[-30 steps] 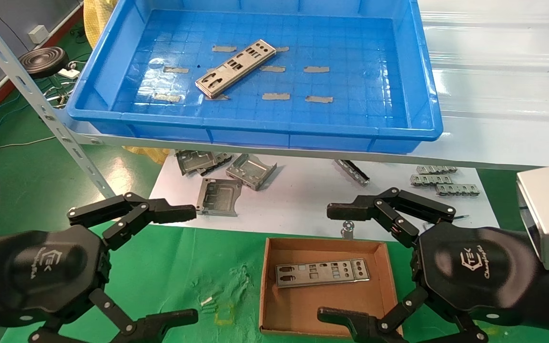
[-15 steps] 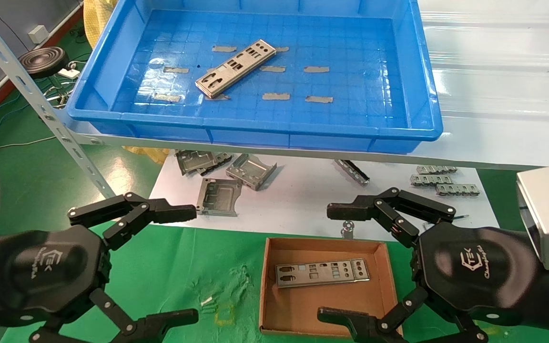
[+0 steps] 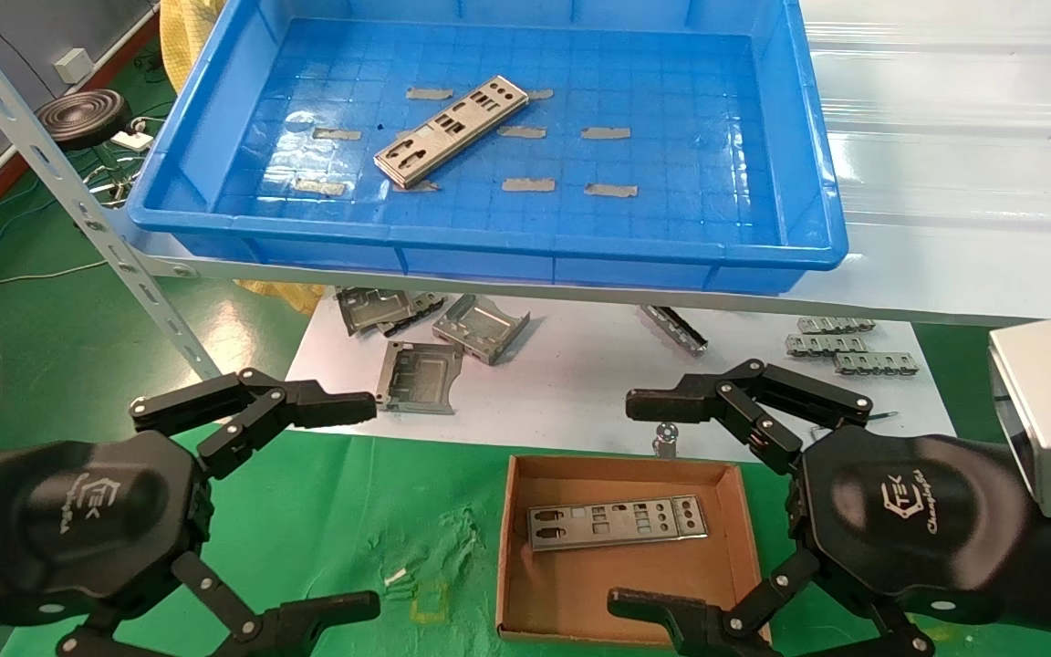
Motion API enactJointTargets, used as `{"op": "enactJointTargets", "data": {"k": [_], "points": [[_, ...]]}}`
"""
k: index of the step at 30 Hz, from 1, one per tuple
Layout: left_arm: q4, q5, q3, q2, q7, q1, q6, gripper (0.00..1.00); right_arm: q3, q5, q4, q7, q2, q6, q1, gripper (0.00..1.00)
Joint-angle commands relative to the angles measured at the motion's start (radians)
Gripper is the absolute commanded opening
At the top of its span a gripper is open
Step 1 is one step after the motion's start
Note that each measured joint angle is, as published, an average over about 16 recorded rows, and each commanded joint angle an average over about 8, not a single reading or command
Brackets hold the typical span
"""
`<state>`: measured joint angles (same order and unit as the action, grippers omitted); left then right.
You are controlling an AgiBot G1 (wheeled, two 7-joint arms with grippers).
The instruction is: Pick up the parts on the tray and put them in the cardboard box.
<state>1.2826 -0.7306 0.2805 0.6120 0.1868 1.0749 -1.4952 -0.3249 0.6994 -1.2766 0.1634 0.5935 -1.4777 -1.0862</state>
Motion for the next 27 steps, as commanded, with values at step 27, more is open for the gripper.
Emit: {"op": "enactJointTargets", "data": {"k": [27], "points": [[0.000, 0.000, 0.000, 0.000, 0.000, 0.000, 0.000, 1.00, 0.000, 0.000, 0.000, 0.000, 0.000, 0.000, 0.000, 1.00]]}}
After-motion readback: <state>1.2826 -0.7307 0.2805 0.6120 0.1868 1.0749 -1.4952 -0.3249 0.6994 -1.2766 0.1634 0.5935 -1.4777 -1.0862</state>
